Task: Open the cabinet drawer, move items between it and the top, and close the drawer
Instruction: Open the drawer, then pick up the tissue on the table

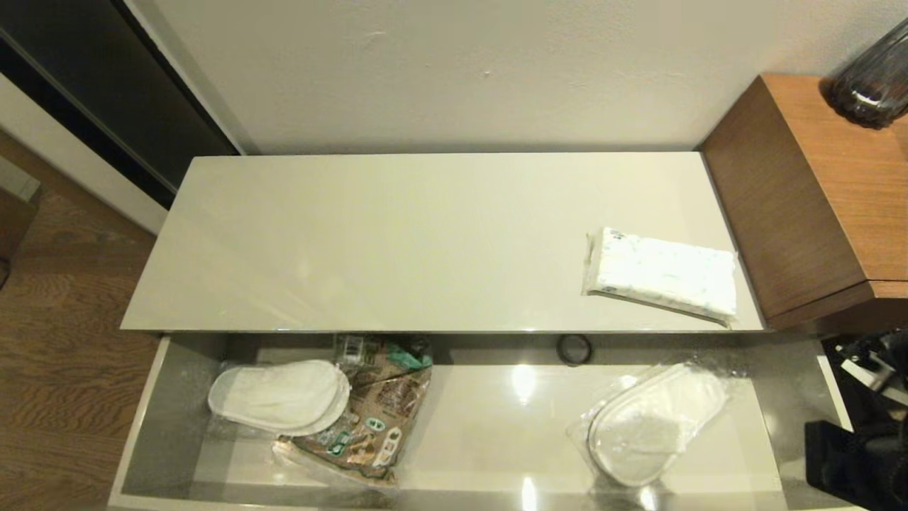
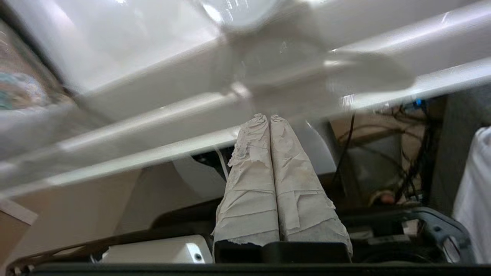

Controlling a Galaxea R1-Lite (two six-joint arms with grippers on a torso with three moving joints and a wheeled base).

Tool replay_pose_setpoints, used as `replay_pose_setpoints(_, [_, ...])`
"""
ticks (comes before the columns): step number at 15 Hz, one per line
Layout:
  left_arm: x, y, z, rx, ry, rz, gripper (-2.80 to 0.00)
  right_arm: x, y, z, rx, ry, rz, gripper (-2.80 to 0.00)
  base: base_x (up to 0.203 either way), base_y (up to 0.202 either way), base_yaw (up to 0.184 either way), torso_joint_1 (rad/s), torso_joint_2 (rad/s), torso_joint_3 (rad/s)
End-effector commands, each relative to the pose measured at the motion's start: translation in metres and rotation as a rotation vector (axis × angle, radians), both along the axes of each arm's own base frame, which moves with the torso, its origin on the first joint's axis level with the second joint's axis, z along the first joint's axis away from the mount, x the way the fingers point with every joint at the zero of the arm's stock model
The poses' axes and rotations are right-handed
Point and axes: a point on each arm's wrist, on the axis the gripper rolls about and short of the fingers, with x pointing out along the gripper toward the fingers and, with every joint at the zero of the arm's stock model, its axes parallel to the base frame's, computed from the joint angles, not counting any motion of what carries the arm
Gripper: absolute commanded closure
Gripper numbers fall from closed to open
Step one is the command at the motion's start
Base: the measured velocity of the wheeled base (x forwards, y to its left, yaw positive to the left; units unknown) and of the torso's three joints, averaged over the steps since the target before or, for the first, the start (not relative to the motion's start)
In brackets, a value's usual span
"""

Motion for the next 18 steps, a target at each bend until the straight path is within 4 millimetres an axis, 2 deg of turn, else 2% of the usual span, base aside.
replay_pose_setpoints(1, [0.000,0.000,0.000,0.000,0.000,0.000,0.00,-0.010,-0.002,0.012,0.015,-0.073,-0.004,0.00,0.000,0.000,0.000,0.000,0.00,0.000])
replay_pose_setpoints(5, [0.000,0.000,0.000,0.000,0.000,0.000,0.00,0.010,0.002,0.029,-0.002,-0.128,-0.002,0.00,0.000,0.000,0.000,0.000,0.00,0.000])
replay_pose_setpoints(7, [0.000,0.000,0.000,0.000,0.000,0.000,0.00,0.020,0.005,0.040,-0.131,-0.183,0.028,0.00,0.000,0.000,0.000,0.000,0.00,0.000])
replay_pose_setpoints(12, [0.000,0.000,0.000,0.000,0.000,0.000,0.00,0.036,0.013,0.064,-0.537,-0.233,0.325,0.00,0.000,0.000,0.000,0.000,0.00,0.000])
replay_pose_setpoints(15, [0.000,0.000,0.000,0.000,0.000,0.000,0.00,0.051,0.024,0.059,-0.722,-0.193,0.519,0.00,0.000,0.000,0.000,0.000,0.00,0.000])
replay_pose_setpoints(18, [0.000,0.000,0.000,0.000,0.000,0.000,0.00,0.076,0.037,0.045,-0.820,-0.176,0.592,0.00,0.000,0.000,0.000,0.000,0.00,0.000])
